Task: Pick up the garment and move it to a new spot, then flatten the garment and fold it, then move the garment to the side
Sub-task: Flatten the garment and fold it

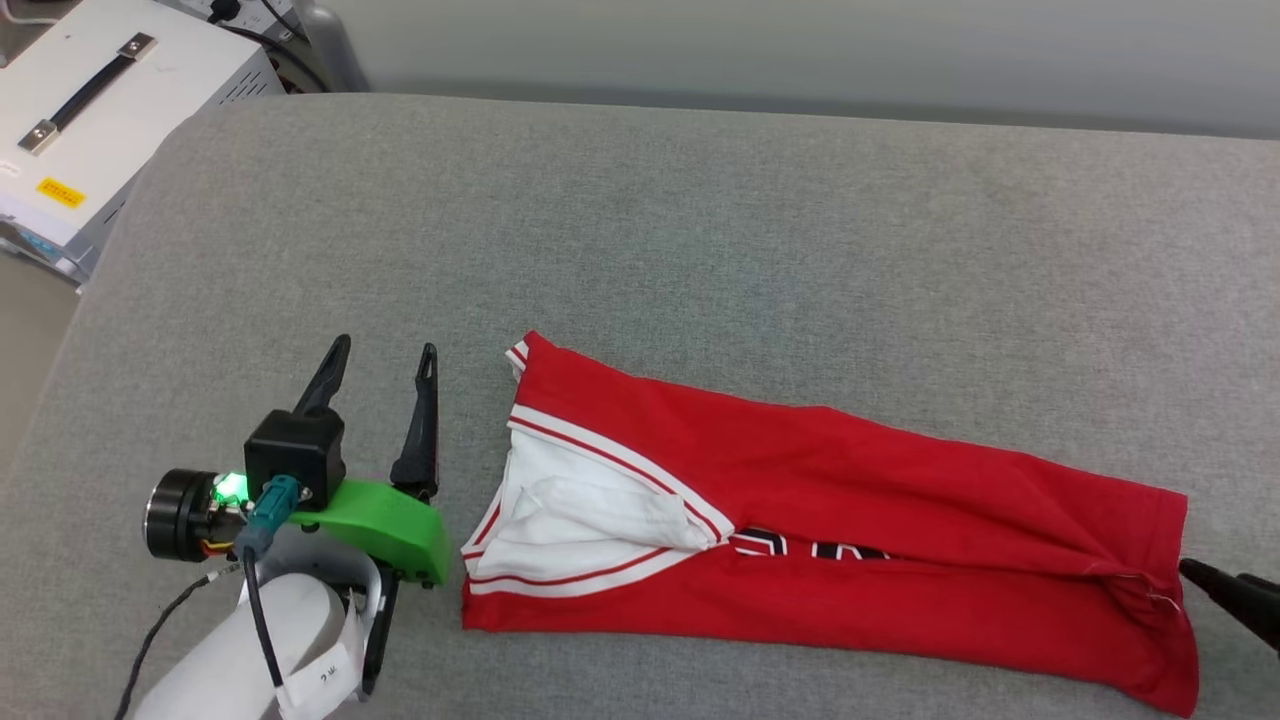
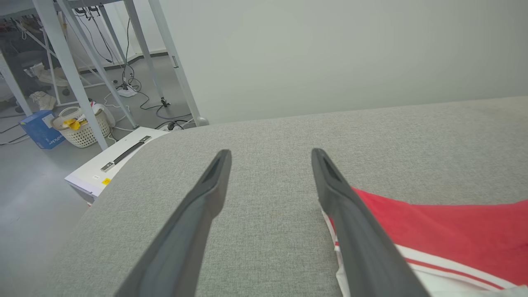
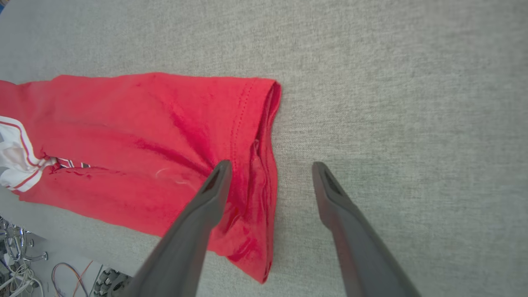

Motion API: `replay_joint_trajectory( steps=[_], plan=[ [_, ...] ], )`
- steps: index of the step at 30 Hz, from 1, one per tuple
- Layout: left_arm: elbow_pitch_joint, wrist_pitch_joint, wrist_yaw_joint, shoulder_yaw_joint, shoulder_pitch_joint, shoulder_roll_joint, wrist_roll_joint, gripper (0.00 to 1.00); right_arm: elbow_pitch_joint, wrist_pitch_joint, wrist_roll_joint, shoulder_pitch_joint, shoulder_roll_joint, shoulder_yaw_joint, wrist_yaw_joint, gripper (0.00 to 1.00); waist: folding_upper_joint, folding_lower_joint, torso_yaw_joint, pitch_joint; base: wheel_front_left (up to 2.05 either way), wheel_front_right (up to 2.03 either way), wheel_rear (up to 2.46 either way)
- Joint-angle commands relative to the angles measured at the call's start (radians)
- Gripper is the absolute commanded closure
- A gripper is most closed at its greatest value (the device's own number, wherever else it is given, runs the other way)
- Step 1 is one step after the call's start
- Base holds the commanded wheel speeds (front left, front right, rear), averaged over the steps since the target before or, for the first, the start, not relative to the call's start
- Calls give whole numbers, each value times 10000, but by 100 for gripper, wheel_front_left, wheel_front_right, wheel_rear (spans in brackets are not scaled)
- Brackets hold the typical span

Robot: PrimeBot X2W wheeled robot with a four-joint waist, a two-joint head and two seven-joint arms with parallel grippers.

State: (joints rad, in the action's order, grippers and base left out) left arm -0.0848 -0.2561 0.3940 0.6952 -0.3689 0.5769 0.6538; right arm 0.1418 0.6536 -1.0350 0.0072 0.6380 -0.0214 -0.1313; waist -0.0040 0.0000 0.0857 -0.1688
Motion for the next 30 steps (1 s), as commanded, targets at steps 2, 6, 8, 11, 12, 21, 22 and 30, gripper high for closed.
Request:
replay_joint_trajectory(
  steps=[2, 6, 8, 11, 12, 21, 22, 30],
  plan=[
    [75, -55, -138, -577, 477, -433, -539, 0, 293, 98, -34, -253, -218, 177, 6, 0, 40, 0, 234, -211, 0, 0, 0],
    [98, -56, -437, -1365, 998, -1057, -1321, 0, 701, 149, -147, -422, -524, 499, 6, 0, 40, 0, 383, -305, 0, 0, 0],
    [88, -56, -708, -1849, 1357, -1505, -1801, 0, 845, 191, -238, -493, -664, 854, 6, 0, 40, 0, 451, -340, 0, 0, 0],
    [90, -56, -973, -2406, 1705, -1969, -2292, 0, 894, 189, -416, -570, -849, 1245, 6, 0, 40, 0, 490, -349, 0, 0, 0],
    [94, -56, -1039, -2560, 1796, -2098, -2422, 0, 884, 185, -460, -587, -886, 1360, 6, 0, 40, 0, 496, -346, 0, 0, 0],
    [-75, -56, -2074, -3921, 2513, -3410, -3851, 0, 1034, -223, -877, -850, -985, 2183, 6, 100, 40, 0, 554, -284, 0, 0, 0],
    [-92, -56, -2152, -4010, 2539, -3486, -3937, 0, 1058, -282, -904, -867, -961, 2210, 6, 100, 40, 0, 556, -272, 0, 0, 0],
    [-141, -56, -2695, -4675, 2843, -4049, -4662, 0, 1138, -877, -1103, -973, -501, 2260, 6, 100, 40, 0, 495, -24, 0, 0, 0]
  ],
)
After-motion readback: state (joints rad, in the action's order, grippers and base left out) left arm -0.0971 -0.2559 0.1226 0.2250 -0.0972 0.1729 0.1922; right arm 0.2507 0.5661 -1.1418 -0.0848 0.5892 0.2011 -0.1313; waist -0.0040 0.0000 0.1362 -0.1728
